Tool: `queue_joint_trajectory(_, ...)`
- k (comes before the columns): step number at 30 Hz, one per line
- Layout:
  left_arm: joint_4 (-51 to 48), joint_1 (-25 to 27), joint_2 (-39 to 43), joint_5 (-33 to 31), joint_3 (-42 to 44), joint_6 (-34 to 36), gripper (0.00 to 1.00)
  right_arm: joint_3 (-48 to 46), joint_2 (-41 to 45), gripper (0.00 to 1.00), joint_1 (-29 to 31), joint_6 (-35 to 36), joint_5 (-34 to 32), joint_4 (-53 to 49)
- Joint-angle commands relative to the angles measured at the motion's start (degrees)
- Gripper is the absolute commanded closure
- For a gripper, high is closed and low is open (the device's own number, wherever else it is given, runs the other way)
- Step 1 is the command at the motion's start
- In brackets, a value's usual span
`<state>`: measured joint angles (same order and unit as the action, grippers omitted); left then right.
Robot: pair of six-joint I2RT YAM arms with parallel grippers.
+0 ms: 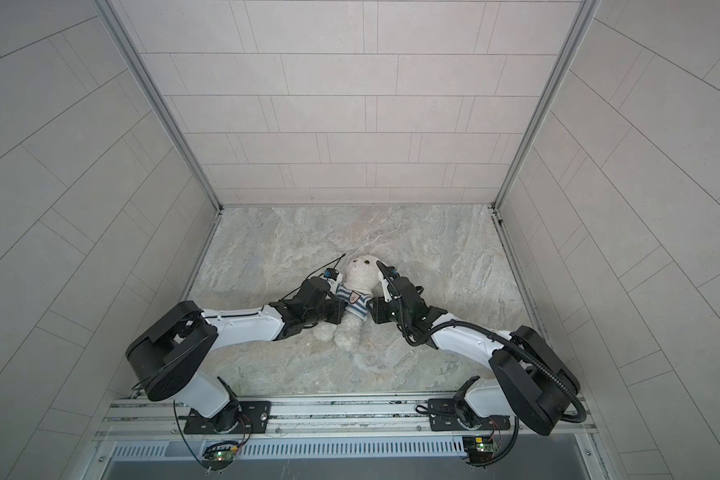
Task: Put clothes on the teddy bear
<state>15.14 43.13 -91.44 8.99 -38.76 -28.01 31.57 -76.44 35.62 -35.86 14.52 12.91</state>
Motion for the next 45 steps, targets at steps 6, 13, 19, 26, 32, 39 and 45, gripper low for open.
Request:
queue_joint_trajectory(6,-3.0,-0.1,-1.4,1.4,3.0,0.6,0.93,-0.3,-2.8,0.49,0.5,-4.4,3.6,6.8)
queue_joint_trajectory(13,0.9,0.0,0.2,4.3,5.1,0.3,0.93,0.1,-6.1,0.49,0.6,-6.0,5.8,10.2)
queue_joint_trajectory(19,2.5,0.4,5.6,5.5,8.9,-0.4,0.89,0.4,-6.2,0.64,1.0,-6.0,6.1,8.2)
queue_joint_trajectory(26,-0.3,0.3,12.4,6.7,11.8,-2.9,0.75,0.0,-3.7,0.86,3.2,-5.3,5.7,5.2)
queue_joint_trajectory(32,-8.7,-0.6,19.0,5.6,10.9,-3.7,0.65,-0.4,0.6,0.92,10.1,-5.1,0.0,-0.5)
queue_joint_trajectory(39,-20.5,-0.7,28.6,6.3,8.4,-3.8,0.45,-2.6,2.7,0.92,15.1,-9.0,-5.2,1.6)
queue_joint_trajectory(45,-24.8,2.3,32.8,8.0,8.5,-7.5,0.34,-4.1,1.7,0.92,15.6,-11.7,-5.4,6.6)
